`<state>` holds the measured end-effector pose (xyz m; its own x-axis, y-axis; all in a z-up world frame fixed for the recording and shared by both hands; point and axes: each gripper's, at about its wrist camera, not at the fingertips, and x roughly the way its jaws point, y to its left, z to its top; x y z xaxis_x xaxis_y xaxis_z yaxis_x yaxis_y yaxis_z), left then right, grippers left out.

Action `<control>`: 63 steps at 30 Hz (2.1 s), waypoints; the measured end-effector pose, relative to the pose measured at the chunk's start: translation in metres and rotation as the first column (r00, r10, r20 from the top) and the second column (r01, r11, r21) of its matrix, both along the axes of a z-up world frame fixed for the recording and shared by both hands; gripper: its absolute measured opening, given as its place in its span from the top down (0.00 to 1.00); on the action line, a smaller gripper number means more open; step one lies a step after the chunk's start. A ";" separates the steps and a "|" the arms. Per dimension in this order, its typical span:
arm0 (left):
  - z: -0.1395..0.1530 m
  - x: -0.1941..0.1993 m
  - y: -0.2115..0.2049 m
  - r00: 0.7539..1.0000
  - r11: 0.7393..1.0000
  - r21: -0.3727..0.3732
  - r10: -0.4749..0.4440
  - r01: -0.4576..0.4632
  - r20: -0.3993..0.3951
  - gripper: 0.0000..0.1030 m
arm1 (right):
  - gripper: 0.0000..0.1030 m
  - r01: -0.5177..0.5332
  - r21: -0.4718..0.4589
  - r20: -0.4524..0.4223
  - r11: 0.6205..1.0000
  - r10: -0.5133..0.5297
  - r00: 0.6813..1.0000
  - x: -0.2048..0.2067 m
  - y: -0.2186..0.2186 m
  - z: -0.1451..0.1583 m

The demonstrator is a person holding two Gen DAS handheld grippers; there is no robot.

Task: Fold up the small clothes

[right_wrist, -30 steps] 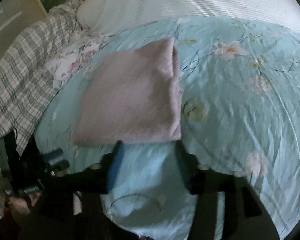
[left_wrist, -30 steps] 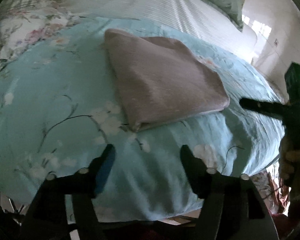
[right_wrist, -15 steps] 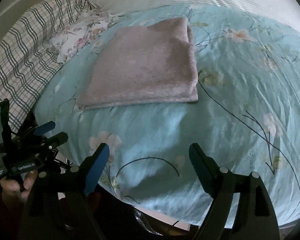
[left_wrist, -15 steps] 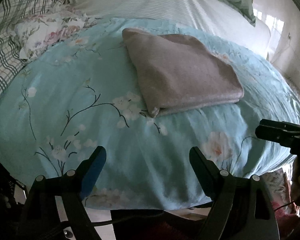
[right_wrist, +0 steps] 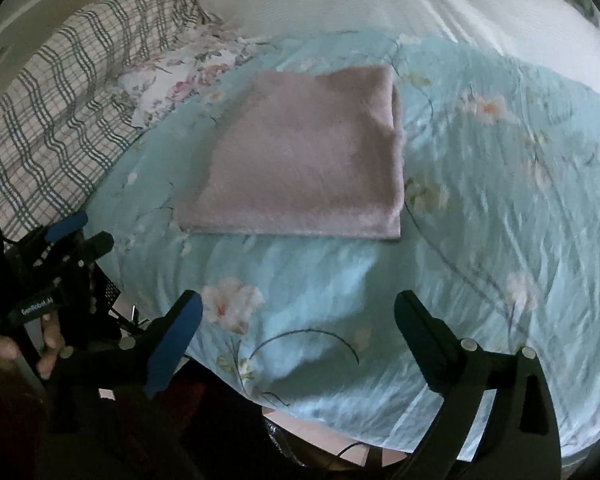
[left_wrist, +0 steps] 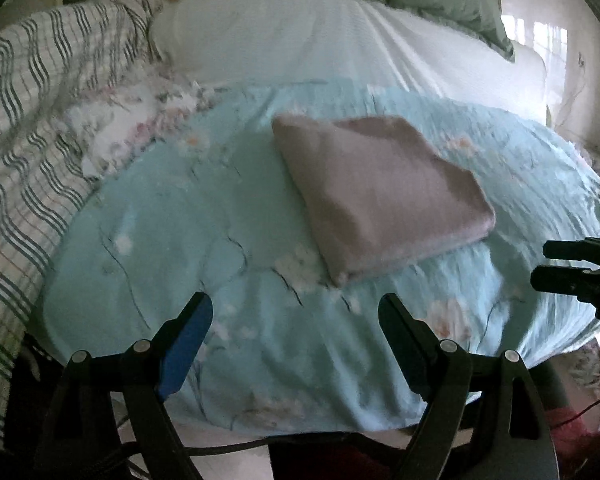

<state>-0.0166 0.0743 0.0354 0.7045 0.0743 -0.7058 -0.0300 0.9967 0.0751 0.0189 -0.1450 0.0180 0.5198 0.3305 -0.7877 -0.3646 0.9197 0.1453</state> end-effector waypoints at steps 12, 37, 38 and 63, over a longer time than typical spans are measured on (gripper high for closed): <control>-0.017 0.013 -0.005 0.998 1.000 0.019 -0.012 0.014 -0.068 0.14 | 0.00 0.018 -0.015 -0.010 1.000 -0.018 1.000 0.010 0.000 -0.016; -0.028 0.060 -0.003 0.986 0.998 0.059 0.037 -0.027 -0.165 0.12 | 0.00 -0.018 -0.081 -0.017 0.997 0.016 1.000 0.038 0.019 -0.018; -0.027 0.061 -0.003 0.986 0.998 0.061 0.036 -0.026 -0.164 0.12 | 0.00 -0.021 -0.082 -0.015 0.996 0.019 1.000 0.040 0.019 -0.017; -0.023 0.073 -0.006 0.986 0.997 0.070 0.056 -0.045 -0.158 0.11 | 0.00 -0.025 -0.104 -0.015 0.994 0.023 1.000 0.059 0.034 -0.013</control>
<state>0.0562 0.0687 0.0124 0.5777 0.1572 -0.8010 -0.0623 0.9869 0.1487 0.0777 -0.1106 0.0047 0.5017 0.2586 -0.8255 -0.3854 0.9211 0.0543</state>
